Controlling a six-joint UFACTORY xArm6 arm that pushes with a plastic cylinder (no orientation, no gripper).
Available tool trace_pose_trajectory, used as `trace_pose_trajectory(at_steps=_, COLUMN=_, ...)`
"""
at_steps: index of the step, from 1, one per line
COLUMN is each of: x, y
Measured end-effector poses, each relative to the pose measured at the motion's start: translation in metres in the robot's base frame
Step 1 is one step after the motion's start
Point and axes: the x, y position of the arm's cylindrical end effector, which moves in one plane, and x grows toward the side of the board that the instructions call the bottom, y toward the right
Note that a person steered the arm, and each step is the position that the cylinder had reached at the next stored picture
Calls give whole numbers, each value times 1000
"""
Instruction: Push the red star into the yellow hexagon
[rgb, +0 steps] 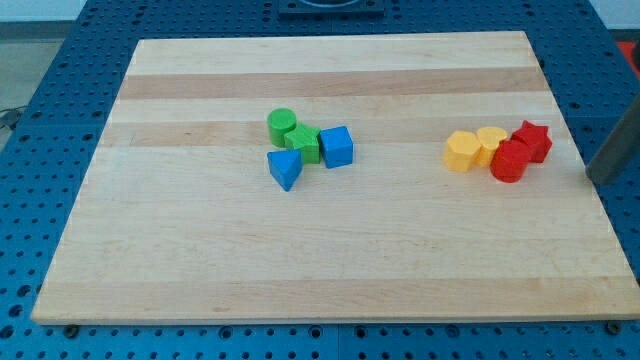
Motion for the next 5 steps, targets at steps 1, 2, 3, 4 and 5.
trace_pose_trajectory(at_steps=1, x=-10, y=-15)
trace_pose_trajectory(at_steps=2, x=-46, y=-28)
trace_pose_trajectory(at_steps=3, x=-47, y=-47)
trace_pose_trajectory(at_steps=4, x=-47, y=-71)
trace_pose_trajectory(at_steps=5, x=-44, y=-100)
